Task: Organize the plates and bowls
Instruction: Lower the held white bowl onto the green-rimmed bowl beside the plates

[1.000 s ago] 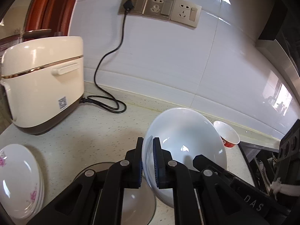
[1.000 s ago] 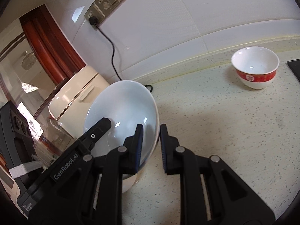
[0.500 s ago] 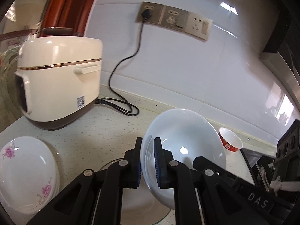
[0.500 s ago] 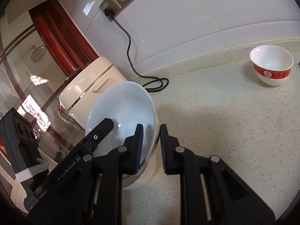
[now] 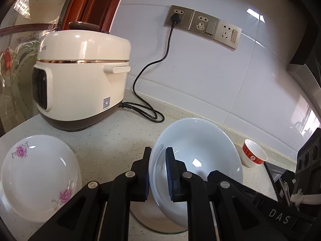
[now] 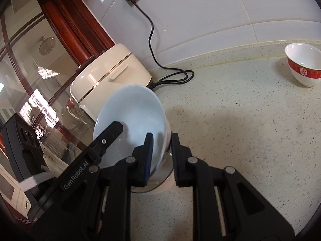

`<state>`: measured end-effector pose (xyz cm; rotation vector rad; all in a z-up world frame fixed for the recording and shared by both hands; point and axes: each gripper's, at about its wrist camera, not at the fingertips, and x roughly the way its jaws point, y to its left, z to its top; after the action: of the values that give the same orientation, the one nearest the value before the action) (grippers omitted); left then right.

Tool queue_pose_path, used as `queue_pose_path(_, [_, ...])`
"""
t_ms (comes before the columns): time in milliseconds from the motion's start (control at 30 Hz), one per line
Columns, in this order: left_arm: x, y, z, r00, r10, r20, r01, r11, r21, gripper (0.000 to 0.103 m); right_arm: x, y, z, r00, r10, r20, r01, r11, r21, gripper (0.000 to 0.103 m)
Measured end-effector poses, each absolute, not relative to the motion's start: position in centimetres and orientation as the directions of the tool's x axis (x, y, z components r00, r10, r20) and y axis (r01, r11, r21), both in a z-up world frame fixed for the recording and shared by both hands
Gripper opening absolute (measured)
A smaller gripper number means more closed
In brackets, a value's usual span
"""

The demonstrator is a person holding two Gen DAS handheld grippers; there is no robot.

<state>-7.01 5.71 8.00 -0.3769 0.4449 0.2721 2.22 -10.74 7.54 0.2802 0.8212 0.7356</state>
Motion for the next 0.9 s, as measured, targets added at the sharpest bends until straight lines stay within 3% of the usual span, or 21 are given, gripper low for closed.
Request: queue_pose_path(900, [-6.8, 7.4, 6.0, 0.823, 0.197, -0.532, -0.396, 0.871, -0.291, 0.016, 1.2, -8.4, 6.8, 0.431, 0.638, -0.638, -0.525, 0.753, 0.397, 0.021])
